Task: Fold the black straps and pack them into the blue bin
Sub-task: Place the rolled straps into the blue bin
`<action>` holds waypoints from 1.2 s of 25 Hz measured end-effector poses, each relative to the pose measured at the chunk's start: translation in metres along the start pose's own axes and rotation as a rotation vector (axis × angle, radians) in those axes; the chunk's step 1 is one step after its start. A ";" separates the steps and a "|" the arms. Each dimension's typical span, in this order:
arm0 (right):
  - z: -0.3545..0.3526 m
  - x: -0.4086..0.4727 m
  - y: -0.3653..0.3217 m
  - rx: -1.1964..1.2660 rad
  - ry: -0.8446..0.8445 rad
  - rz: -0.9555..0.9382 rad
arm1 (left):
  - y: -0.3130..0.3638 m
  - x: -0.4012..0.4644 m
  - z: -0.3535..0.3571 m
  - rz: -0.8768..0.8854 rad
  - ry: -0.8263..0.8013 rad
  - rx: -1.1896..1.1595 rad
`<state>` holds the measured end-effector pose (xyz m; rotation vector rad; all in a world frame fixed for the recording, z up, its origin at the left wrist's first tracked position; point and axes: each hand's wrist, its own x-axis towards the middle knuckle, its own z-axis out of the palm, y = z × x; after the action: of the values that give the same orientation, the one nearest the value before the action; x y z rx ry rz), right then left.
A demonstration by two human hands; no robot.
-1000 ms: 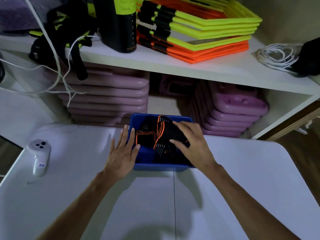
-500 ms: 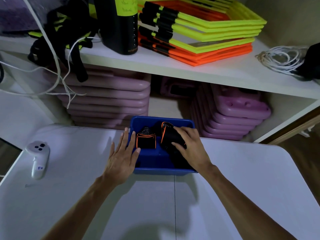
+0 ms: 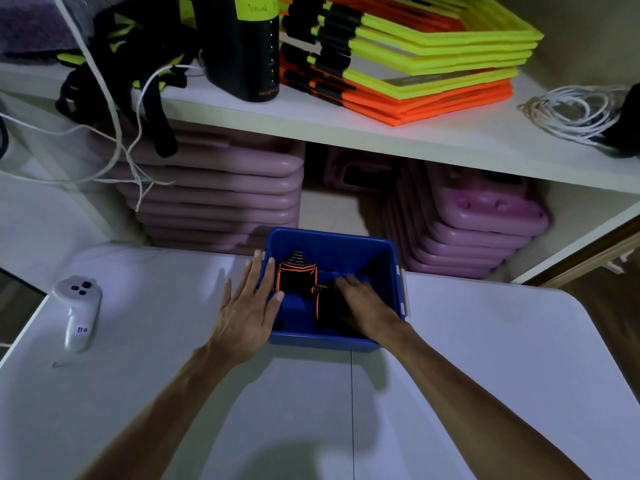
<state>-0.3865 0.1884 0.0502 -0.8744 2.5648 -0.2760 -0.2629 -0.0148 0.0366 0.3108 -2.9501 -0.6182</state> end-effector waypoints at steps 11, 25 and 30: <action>-0.003 0.000 0.002 0.111 0.075 0.022 | -0.001 0.000 0.000 -0.001 -0.012 -0.034; -0.005 0.026 -0.006 -0.141 0.233 0.121 | -0.001 0.000 0.000 0.006 -0.025 -0.040; -0.008 0.002 -0.007 0.081 0.230 0.120 | -0.001 0.000 0.000 0.006 -0.019 -0.028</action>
<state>-0.3876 0.1820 0.0586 -0.6905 2.7824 -0.4652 -0.2629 -0.0158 0.0357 0.2951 -2.9561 -0.6644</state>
